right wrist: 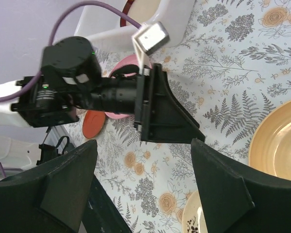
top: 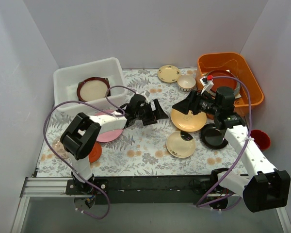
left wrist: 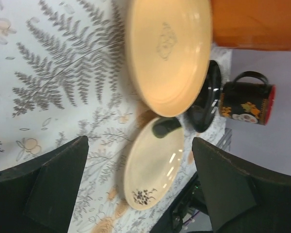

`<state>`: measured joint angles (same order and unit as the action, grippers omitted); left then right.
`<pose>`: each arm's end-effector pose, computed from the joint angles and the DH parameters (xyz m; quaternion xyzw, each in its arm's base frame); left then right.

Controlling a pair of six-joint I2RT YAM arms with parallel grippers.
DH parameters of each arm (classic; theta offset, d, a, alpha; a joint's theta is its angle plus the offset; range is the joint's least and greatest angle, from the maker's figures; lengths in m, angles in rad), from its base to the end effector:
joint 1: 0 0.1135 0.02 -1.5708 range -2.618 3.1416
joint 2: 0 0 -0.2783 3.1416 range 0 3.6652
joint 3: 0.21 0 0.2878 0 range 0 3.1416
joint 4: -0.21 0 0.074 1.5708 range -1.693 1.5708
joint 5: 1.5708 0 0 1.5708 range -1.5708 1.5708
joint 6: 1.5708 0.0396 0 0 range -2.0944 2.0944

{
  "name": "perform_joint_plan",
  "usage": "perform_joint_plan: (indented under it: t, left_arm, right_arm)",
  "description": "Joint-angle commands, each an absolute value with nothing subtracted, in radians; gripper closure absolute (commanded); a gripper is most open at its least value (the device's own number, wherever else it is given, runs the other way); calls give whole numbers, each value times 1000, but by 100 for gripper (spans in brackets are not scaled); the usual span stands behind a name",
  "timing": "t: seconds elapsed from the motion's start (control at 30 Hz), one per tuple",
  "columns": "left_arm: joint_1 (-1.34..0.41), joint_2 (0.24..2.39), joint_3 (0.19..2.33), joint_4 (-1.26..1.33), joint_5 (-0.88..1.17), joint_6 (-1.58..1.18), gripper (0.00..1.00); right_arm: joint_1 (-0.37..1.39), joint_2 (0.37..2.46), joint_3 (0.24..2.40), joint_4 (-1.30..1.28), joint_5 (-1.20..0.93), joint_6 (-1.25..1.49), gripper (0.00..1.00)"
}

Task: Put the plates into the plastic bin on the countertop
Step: Pick up the plate at the center of the board.

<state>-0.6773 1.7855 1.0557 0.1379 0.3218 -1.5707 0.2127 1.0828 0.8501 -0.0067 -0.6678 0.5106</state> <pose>0.3207 -0.2740 0.1802 -0.3084 0.8182 -0.4796 0.0730 0.2679 0.0829 0.3279 -0.0899 0.7649 0.4475 0.4546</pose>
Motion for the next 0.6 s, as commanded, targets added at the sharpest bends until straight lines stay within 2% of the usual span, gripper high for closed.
perform_joint_plan:
  t: [0.0,0.57]
  left_arm:
    - [-701,1865,1081,147,296,-1597,14]
    - [-741,2025,1164,158,270,-1643,20]
  right_arm:
    - [198,1054,905,-26,-678,486,15]
    - [155,1045,873,-32,-718,468,15]
